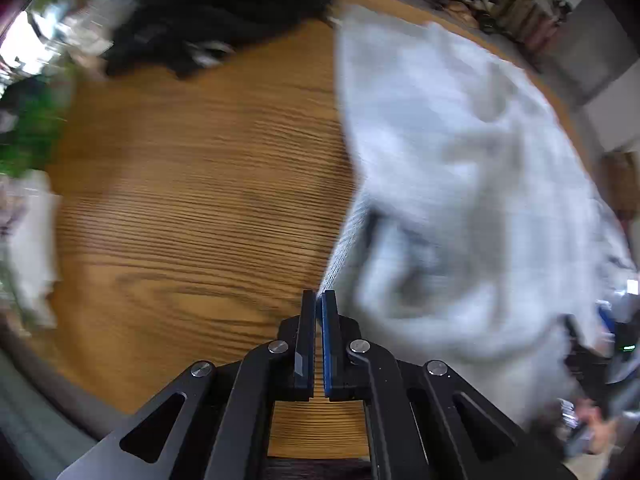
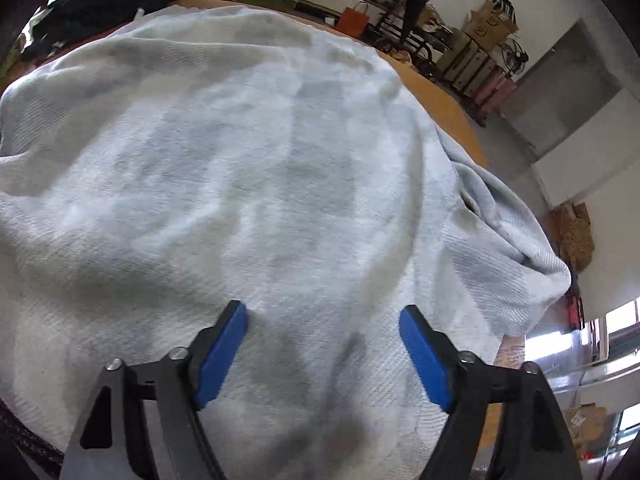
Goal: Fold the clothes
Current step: 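Open the right gripper and lift it off while the left gripper keeps pinching the sweater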
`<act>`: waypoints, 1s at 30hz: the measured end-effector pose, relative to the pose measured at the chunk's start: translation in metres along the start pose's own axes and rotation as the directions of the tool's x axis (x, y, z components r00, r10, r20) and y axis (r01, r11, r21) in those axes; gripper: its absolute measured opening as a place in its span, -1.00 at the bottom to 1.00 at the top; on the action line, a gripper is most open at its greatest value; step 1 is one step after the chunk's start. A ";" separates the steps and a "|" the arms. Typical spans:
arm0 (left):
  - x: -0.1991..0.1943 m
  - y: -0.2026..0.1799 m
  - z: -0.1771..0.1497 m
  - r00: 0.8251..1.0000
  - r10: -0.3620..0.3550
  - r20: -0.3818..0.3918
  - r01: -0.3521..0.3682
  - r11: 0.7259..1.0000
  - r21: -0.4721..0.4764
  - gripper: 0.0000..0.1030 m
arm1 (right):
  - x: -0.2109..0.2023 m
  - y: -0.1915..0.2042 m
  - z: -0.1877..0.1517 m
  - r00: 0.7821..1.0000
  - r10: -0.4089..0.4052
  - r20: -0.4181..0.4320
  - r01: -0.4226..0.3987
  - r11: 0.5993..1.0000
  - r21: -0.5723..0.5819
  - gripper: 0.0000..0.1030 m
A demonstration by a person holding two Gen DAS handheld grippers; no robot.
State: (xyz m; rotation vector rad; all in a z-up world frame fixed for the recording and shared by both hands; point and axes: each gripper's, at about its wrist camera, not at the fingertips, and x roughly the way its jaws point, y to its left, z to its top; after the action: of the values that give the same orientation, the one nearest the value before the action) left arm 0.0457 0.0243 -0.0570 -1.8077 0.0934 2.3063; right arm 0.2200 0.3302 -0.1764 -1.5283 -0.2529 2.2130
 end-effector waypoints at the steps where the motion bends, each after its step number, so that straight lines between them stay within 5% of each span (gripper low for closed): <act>1: -0.002 0.010 0.001 1.000 0.006 0.001 -0.006 1.000 -0.025 -0.98 | 0.000 -0.003 -0.002 1.000 0.000 -0.003 0.000 1.000 0.008 0.66; 5: -0.008 0.044 -0.003 0.999 -0.036 -0.005 0.035 0.993 -0.109 -0.99 | 0.006 -0.012 -0.001 1.000 0.026 -0.012 -0.026 0.999 0.038 0.71; 9: -0.006 0.033 -0.004 0.983 -0.181 0.029 0.183 0.975 -0.123 -1.00 | 0.007 -0.016 -0.001 0.999 0.036 -0.015 -0.035 0.998 0.048 0.73; 14: 0.011 -0.001 0.011 0.968 -0.247 -0.049 0.240 0.965 -0.106 -0.99 | 0.003 -0.032 -0.002 0.991 0.136 -0.002 -0.135 0.987 0.088 0.63; 17: 0.030 -0.022 0.020 0.972 -0.219 -0.088 0.212 0.974 -0.081 -0.99 | -0.003 -0.066 -0.007 0.980 0.194 0.031 -0.197 0.966 0.168 0.63; 20: 0.038 -0.032 0.028 0.960 -0.259 -0.109 0.249 0.963 -0.098 -0.99 | 0.007 -0.118 -0.017 0.986 0.168 0.009 -0.164 0.949 0.270 0.64; 30: 0.056 -0.068 0.037 0.968 -0.173 -0.179 0.174 0.985 -0.012 -0.98 | 0.047 -0.263 -0.040 0.994 0.061 -0.089 -0.008 0.867 0.499 0.67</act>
State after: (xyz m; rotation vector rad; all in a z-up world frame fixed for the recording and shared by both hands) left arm 0.0111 0.1041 -0.0967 -1.9354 -0.0318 2.0209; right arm 0.3081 0.5808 -0.1294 -1.3475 0.3609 2.0028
